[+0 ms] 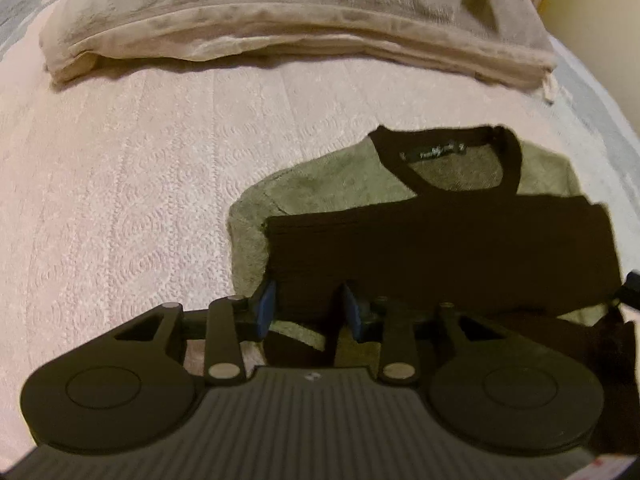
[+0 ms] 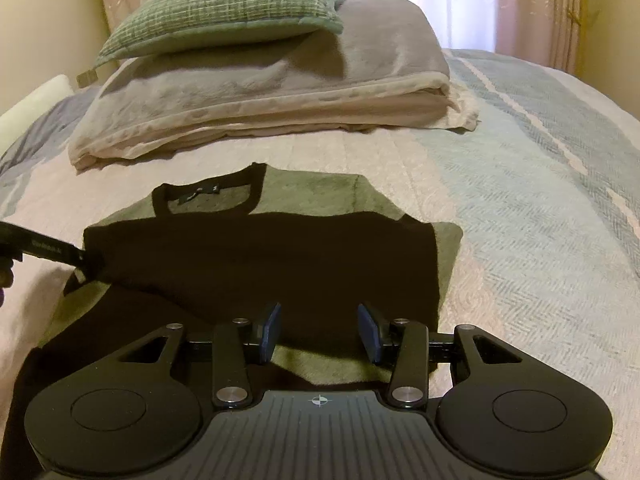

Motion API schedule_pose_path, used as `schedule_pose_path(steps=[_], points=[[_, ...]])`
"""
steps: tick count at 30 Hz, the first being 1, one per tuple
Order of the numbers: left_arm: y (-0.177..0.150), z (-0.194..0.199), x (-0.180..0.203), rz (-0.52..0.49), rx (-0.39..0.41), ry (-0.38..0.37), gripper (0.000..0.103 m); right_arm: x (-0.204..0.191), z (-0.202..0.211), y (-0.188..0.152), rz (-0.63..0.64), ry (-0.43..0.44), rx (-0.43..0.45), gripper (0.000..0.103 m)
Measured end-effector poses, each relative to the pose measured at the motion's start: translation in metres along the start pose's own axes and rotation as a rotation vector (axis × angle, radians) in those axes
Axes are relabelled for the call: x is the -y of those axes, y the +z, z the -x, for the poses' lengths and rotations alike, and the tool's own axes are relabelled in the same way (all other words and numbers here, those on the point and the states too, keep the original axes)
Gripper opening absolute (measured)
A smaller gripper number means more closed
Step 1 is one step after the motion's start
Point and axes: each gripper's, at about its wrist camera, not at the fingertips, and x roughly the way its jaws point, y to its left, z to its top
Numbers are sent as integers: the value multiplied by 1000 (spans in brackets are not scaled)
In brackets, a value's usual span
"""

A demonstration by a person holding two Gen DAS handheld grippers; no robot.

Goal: Fold clothes

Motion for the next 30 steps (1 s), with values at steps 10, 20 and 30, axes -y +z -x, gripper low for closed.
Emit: schedule_pose_path(steps=[10,20,30], points=[[28,52,11,-58,217,34,10,22,-5,12,9,-36,19,40],[-6,38,-6,64,85,11,10,38,-26,21,-9,-149,-37,40],[39,73,6,47,213,-96,9,13,-42,-5,181,-211,-209,57]])
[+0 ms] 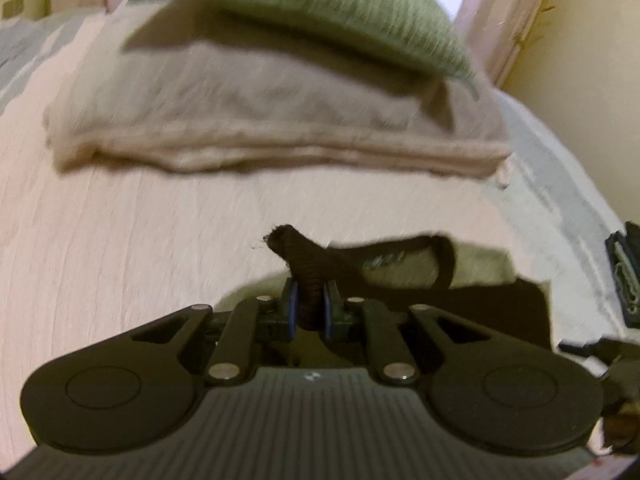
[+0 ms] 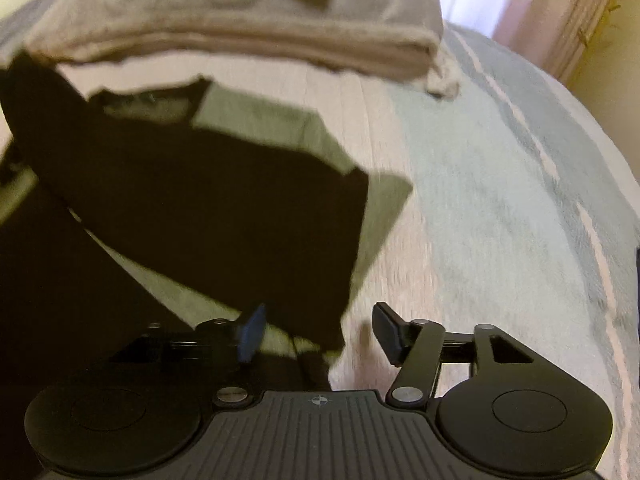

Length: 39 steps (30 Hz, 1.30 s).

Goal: Fold clothes

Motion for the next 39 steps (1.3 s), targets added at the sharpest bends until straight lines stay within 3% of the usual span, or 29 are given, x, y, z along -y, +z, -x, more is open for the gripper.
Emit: schedule_pose_path(steps=[3,5,8,10,15,20,21,25,28,30,32,34,35,36,39], points=[[9,10,5,-11,31,-14,9,3,-5,-3,-16,-6,-19,57],[8,16,4,-6,43,-8,9,11,-1,-3,-27,-64,10,57],[-11,18,-8,32,1,25,9,34,7,-8,-132,-135,35,59],[-31,11,-13,34,-63,58,0,41,4,-15,-167,-123,2,60],[-78,-15,-12,-4,-223,86,0,53,1,-17,-246,-57,-30,60],[-67,-9,-6,-22,-177,89,2,57,28,-18,-272,14,-25,60],[-59,-9,-4,-42,-157,87,5,59,35,-18,-282,31,-11,60],[-35,-23,0,-129,-135,34,44,65,46,-9,-273,47,45,60],[-26,-44,5,-221,-160,-10,48,73,44,-3,-285,47,75,60],[-26,-60,5,-250,-221,-82,48,78,39,3,-288,52,88,60],[-30,-72,5,-283,-294,-161,44,82,31,8,-293,64,91,60],[-35,-76,7,-321,-337,-186,33,89,22,13,-306,87,95,60],[-36,-76,7,-327,-346,-194,25,92,16,15,-315,95,96,60],[-37,-76,7,-327,-359,-206,4,94,9,18,-325,100,96,60],[-31,-64,15,-338,-331,-216,2,104,-8,24,-393,146,96,60]])
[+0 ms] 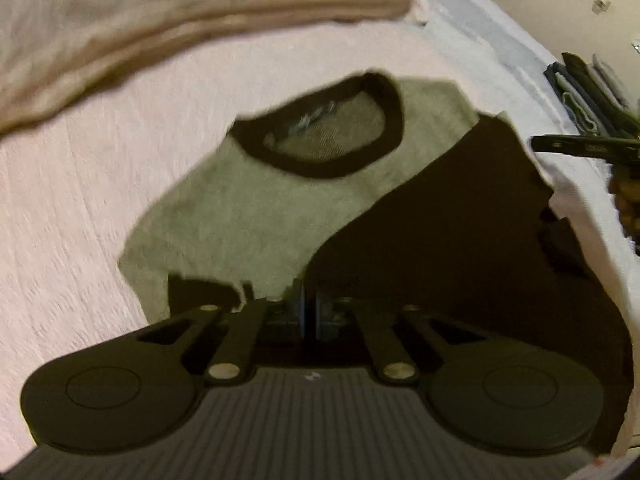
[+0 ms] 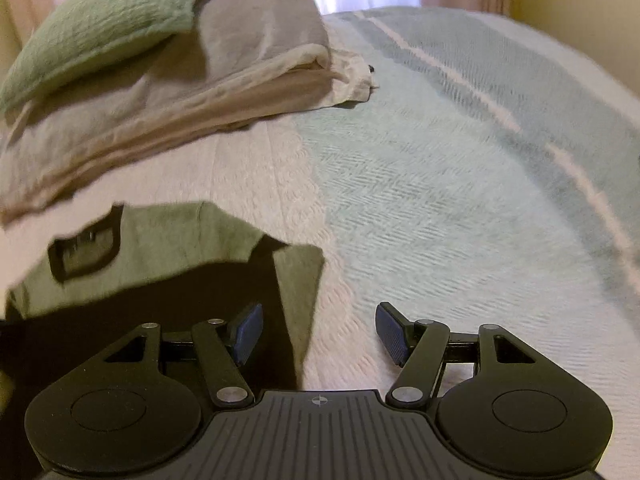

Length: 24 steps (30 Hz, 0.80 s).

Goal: Fold clothes

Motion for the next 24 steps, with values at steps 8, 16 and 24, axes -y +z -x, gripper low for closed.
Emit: schedule_pose_path(steps=[8,16,24], points=[[-26,64,-8,222,105,-34,2,3,0,11,-51,39,37,60],[-70,42,-5,332,-39,-34,2,-17,-1,-2,48,52,16,60],[-96,71,-17,491,-18,-55,2,-13,-36,14,36,-29,25,60]])
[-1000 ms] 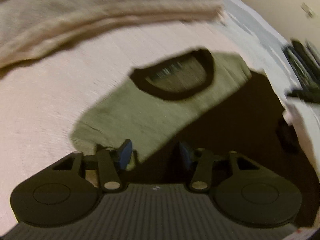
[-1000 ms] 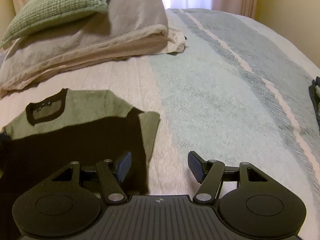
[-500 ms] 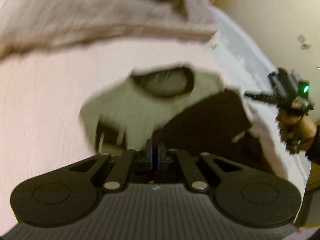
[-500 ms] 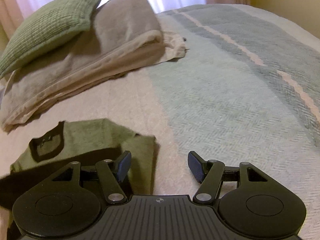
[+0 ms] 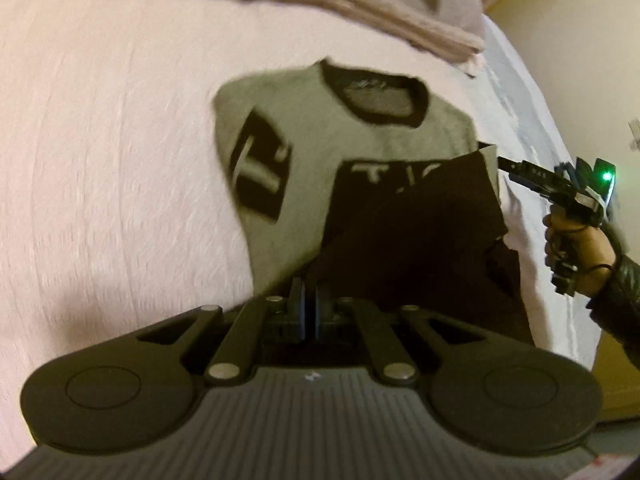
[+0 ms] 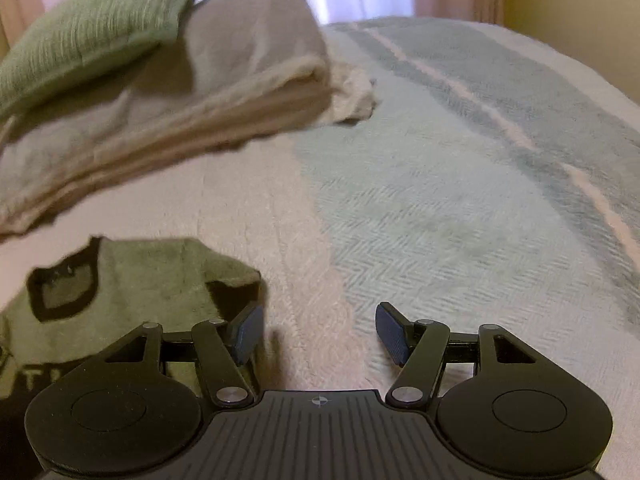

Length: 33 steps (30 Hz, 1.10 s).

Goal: Fold clothes

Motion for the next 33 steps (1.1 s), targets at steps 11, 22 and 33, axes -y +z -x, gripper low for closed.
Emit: schedule_pose_path(steps=[11,22,33], points=[[13,-10,-2,25,13,-12,1,-7,20,5,51,49,41,60],[-9,-10,2,81,-20,-42,2,-15,18,6,54,43,14,60],[24,23,-6,155,58,-107,2,-107,113,-83,303,290,-21,60]])
